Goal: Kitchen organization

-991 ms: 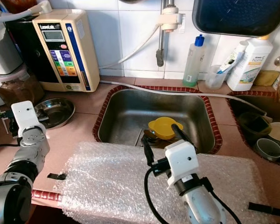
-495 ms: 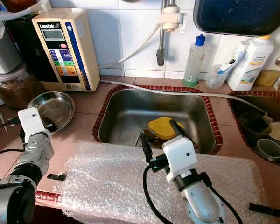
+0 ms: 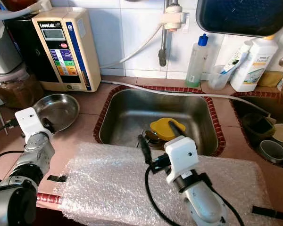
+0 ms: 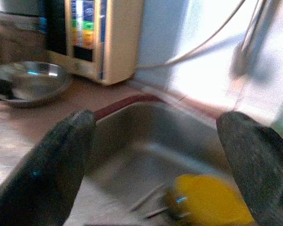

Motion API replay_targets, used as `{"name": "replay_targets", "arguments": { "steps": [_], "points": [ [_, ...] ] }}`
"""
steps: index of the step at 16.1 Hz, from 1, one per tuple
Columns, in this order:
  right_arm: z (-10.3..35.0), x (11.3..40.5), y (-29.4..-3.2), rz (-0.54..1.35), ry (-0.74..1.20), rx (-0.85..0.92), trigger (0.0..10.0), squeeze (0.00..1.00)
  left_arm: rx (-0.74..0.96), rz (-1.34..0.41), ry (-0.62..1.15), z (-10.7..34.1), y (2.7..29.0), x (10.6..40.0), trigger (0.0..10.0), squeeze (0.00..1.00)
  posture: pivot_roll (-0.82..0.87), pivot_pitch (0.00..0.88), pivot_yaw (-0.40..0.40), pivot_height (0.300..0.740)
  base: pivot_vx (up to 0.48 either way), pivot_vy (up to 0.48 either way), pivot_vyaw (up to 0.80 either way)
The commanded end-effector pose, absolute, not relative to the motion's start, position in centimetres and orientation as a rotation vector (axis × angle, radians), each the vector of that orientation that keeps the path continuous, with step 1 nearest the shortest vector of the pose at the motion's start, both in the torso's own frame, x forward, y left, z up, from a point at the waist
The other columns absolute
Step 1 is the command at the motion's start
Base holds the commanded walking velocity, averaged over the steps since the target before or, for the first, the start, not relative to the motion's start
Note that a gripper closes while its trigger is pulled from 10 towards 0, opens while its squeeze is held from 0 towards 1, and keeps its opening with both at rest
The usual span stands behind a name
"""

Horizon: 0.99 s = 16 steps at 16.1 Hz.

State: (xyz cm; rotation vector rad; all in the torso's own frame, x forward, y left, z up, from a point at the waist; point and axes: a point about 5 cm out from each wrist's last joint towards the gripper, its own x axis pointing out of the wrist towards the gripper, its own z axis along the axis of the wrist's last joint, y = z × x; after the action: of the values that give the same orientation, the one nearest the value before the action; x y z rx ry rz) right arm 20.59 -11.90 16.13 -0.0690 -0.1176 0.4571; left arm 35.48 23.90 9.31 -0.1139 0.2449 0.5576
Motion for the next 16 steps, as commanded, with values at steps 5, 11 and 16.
{"name": "replay_targets", "arguments": {
  "steps": [5, 11, 16],
  "points": [
    [14.5, 19.5, -10.7, 0.576, 0.016, 0.026, 10.0, 0.0, -0.107, 0.485, 0.229, 8.6, 22.5, 35.3, 0.0, 0.0, -0.02, 0.0, 0.042, 0.74, 0.0, 0.0, 0.0],
    [14.3, 19.7, -11.0, 0.581, 0.041, 0.03, 10.0, 0.0, -0.04, 0.407, 0.146, 9.7, 22.1, 35.7, 0.0, 0.0, -0.02, 0.0, 0.037, 0.74, 0.0, 0.0, 0.0],
    [13.5, 20.7, -11.2, 0.547, 0.107, 0.047, 10.0, 0.0, 0.028, 0.333, 0.091, 9.7, 21.3, 35.5, 0.0, 0.0, -0.01, 0.0, 0.035, 0.74, 0.0, 0.0, 0.0]
  ]
}}
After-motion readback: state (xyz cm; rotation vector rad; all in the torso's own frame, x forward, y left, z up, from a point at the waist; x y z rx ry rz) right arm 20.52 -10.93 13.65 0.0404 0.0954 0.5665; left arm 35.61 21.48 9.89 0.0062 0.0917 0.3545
